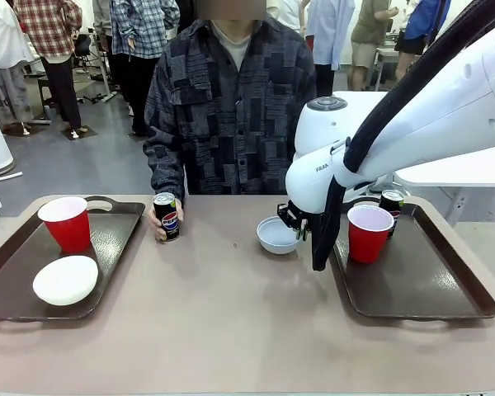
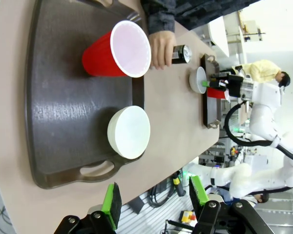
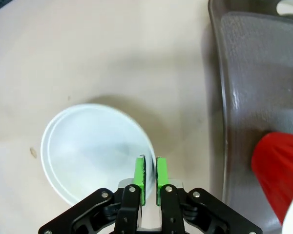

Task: Prepare tableware on both trays.
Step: Pick up a Picnic Bowl from the table and place it on a Handle tray.

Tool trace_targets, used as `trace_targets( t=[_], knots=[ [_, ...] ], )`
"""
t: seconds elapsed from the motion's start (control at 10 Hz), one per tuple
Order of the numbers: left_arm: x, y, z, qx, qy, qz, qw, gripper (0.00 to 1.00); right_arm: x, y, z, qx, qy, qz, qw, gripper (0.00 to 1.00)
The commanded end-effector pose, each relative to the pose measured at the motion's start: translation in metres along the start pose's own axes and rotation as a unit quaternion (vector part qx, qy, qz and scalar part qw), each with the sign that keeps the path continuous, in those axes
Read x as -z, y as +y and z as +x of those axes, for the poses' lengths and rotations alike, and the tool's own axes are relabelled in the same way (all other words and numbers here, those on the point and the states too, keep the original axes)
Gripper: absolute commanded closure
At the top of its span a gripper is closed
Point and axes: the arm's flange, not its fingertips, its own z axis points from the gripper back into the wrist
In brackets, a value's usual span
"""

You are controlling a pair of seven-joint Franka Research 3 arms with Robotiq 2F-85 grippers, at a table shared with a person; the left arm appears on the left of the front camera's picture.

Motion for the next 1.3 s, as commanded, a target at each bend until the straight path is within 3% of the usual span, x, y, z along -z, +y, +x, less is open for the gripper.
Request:
trace_targets(
  t=[0.0, 0.3, 0.6, 0.8, 1.2],
  knots=[
    [-0.001, -0.001, 0.0, 0.0, -0.002, -0.001, 1.0, 0.26, -0.034, -0.001, -0.036, 0.002, 0.002, -0.007, 1.0, 0.85],
    [-0.001, -0.001, 0.0, 0.0, -0.002, -0.001, 1.0, 0.26, -0.096, -0.022, -0.1, -0.019, -0.01, 0.008, 1.0, 0.85],
    [-0.001, -0.001, 0.0, 0.0, -0.002, -0.001, 1.0, 0.26, -0.131, -0.05, -0.152, -0.027, -0.026, 0.017, 0.999, 0.85],
    [-0.001, -0.001, 0.0, 0.0, -0.002, -0.001, 1.0, 0.26, -0.128, -0.064, -0.157, -0.011, -0.022, 0.027, 0.999, 0.85],
    [-0.001, -0.001, 0.0, 0.0, -0.002, -0.001, 1.0, 0.26, -0.111, -0.056, -0.127, -0.003, -0.03, 0.042, 0.999, 0.85]
  ],
)
